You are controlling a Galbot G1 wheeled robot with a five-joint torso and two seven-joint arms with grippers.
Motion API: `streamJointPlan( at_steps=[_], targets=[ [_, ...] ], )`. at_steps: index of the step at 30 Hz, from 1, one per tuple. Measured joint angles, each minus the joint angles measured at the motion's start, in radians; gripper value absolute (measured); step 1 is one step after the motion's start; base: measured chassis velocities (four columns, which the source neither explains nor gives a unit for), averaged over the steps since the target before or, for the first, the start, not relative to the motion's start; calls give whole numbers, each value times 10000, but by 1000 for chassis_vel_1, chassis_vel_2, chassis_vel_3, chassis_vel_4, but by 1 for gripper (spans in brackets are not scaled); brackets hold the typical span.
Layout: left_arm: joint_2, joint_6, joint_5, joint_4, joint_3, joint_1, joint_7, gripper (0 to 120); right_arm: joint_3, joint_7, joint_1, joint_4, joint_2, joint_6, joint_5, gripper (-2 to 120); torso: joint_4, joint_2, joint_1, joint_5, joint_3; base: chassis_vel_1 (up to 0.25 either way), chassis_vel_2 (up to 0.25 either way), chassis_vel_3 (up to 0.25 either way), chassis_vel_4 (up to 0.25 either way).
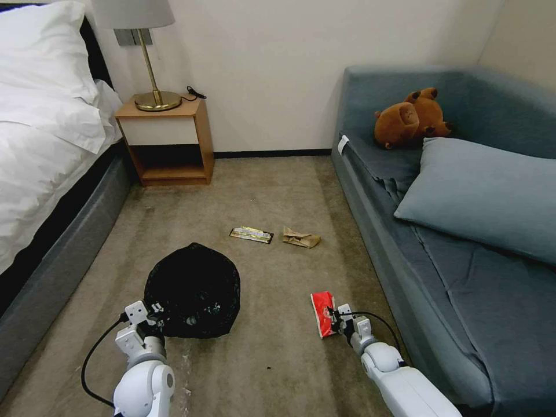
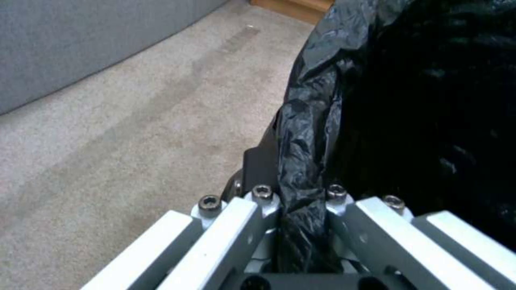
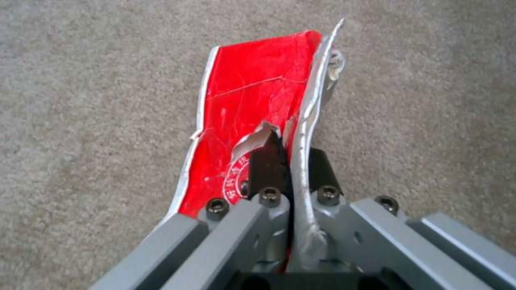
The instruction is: Pick up the trash bin, then pick up the garbage on the floor and place it into the trash bin.
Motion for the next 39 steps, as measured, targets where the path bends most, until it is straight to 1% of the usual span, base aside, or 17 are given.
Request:
streamJointPlan(
  at_steps=[9, 12, 14, 15, 17, 18, 20, 21, 23, 24, 27, 28, 30, 33, 36, 37, 39],
  targets=[
    [1, -38, 51, 37, 86, 29, 2, 1, 28, 157, -125, 239, -61, 55, -97, 0, 0, 0, 0, 0, 0, 0, 0, 0, 0],
    [1, -37, 69, 38, 114, 15, 2, 1, -25, 325, -162, 544, -157, 76, -81, 0, -1, 0, 0, -1, 1, 0, 0, 0, 0],
    [1, -33, 72, 61, 130, 1, 2, 1, -87, 520, -187, 1062, -291, 99, 91, 0, -1, 0, 0, -1, 1, 0, 0, 0, 0],
    [1, -33, 72, 61, 130, 1, 2, 1, -87, 520, -187, 1062, -291, 99, 91, 0, -1, 0, 0, -1, 1, 0, 0, 0, 0],
    [1, -37, 77, 108, 150, -7, 2, 1, -187, 754, -218, 1879, -465, 106, 305, 0, 0, 0, 0, 0, 1, 0, 0, 0, 0],
    [1, -37, 77, 108, 150, -7, 2, 1, -187, 754, -218, 1879, -465, 106, 305, 0, 0, 0, 0, 0, 1, 0, 0, 0, 0],
    [1, -53, 84, 142, 165, -15, 2, 1, -368, 1179, -255, 2861, -633, 63, 599, 0, 0, 0, 0, -2, 0, 0, 0, 0, 0],
    [1, -53, 84, 142, 165, -15, 2, 1, -368, 1179, -255, 2861, -633, 63, 599, 0, 0, 0, 0, -2, 0, 0, 0, 0, 0],
    [1, -53, 88, 152, 181, -28, 3, 1, -613, 1530, -326, 3882, -731, -72, 818, 0, 0, 0, 0, -2, 0, 0, 0, 0, 0],
    [1, -53, 88, 152, 181, -28, 3, 1, -613, 1530, -326, 3882, -731, -72, 818, 0, 0, 0, 0, -2, 0, 0, 0, 0, 0],
    [1, -32, 92, 156, 193, -60, 4, 1, -1018, 2007, -420, 4923, -719, -78, 662, 0, 0, 0, 0, -3, 1, 0, 0, 0, 0],
    [1, -32, 92, 156, 193, -60, 4, 1, -1018, 2007, -420, 4923, -719, -78, 662, 0, 0, 0, 0, -3, 1, 0, 0, 0, 0],
    [1, 0, 109, 158, 200, -89, 34, 1, -1406, 2427, -443, 5492, -631, 36, 495, 0, 0, 0, 0, -3, 0, 0, 0, 0, 0],
    [1, 36, 129, 153, 204, -99, 116, 1, -1699, 2648, -442, 5937, -546, 74, 376, 0, 0, 0, 0, -3, 0, 0, 0, 0, 0],
    [0, 55, 131, 146, 204, -101, 147, 1, -1820, 2719, -437, 6141, -522, 74, 333, 0, 1, 0, 0, -3, 0, 0, 0, 0, 0],
    [0, 109, 133, 131, 201, -103, 233, 1, -2013, 2811, -419, 6500, -485, 64, 284, 0, 0, 0, 0, -3, 0, 0, 0, 0, 0],
    [0, 111, 133, 131, 201, -102, 241, 1, -2025, 2816, -418, 6524, -482, 63, 281, 0, 0, 0, 0, -3, 1, 0, 0, 0, 0]
  ],
)
